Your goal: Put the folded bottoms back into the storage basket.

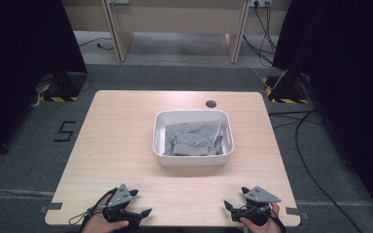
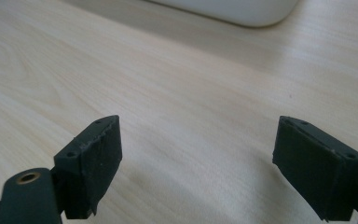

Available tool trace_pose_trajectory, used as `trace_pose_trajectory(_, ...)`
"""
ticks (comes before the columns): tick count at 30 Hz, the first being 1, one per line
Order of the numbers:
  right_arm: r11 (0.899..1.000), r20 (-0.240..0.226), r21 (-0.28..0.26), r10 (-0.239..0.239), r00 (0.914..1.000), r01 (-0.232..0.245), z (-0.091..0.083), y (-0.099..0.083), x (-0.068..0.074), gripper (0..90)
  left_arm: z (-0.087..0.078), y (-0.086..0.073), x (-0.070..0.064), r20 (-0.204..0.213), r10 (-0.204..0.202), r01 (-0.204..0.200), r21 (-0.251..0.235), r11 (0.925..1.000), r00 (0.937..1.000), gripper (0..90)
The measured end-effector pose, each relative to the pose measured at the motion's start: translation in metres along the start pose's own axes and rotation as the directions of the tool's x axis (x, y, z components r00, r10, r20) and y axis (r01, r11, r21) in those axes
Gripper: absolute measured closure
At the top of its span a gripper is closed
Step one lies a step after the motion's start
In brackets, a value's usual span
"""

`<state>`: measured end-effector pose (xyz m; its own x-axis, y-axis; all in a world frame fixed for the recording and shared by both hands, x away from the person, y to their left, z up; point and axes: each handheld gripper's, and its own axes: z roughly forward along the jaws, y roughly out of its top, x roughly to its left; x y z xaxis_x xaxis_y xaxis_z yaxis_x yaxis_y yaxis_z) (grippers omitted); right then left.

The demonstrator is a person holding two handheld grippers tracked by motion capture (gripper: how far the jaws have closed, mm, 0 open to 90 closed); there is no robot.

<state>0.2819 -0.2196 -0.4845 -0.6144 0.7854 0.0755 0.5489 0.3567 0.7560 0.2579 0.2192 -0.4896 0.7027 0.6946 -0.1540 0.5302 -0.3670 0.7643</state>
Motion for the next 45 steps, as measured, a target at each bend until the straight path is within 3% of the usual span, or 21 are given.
trace_pose_trajectory(3, 1.0, 0.016, 0.022, -0.012, 0.9998, 0.012, 0.002, -0.005, 0.001, 15.2, -0.003, -0.002, 0.001, -0.009, -0.011, 0.011, -0.005, 0.9999, 0.9999, 15.3)
trace_pose_trajectory(5, 0.999, 0.037, 0.01, -0.048, 0.9982, 0.048, 0.003, -0.008, 0.003, 14.9, -0.004, -0.003, 0.001, -0.015, -0.013, 0.012, -0.003, 0.9999, 0.9998, 15.3)
trace_pose_trajectory(11, 0.999, 0.04, -0.028, -0.042, 0.9983, 0.044, 0.002, -0.014, 0.005, 14.5, -0.009, -0.01, 0.001, -0.032, -0.021, 0.021, 0.001, 0.9998, 0.9993, 15.3)
trace_pose_trajectory(14, 0.997, 0.042, -0.06, -0.047, 0.998, 0.049, 0.002, -0.018, 0.005, 14.5, -0.009, -0.014, 0.001, -0.056, -0.004, 0.005, 0.016, 0.9999, 0.9984, 15.3)
trace_pose_trajectory(17, 0.996, 0.038, -0.073, -0.04, 0.9985, 0.043, 0.002, -0.021, 0.006, 14.4, -0.008, -0.018, -0.001, -0.085, 0.04, -0.038, 0.024, 0.999, 0.9956, 14.8)
trace_pose_trajectory(23, 0.995, 0.037, -0.089, -0.039, 0.9986, 0.042, 0.002, -0.023, 0.007, 14.4, -0.008, -0.021, 0.001, -0.089, 0.03, -0.031, -0.007, 0.9995, 0.9956, 14.5)
trace_pose_trajectory(45, 0.994, 0.039, -0.099, -0.048, 0.9981, 0.051, 0.002, -0.024, 0.006, 14.3, -0.008, -0.021, 0.001, -0.094, 0.028, -0.029, -0.009, 0.9996, 0.9951, 14.4)
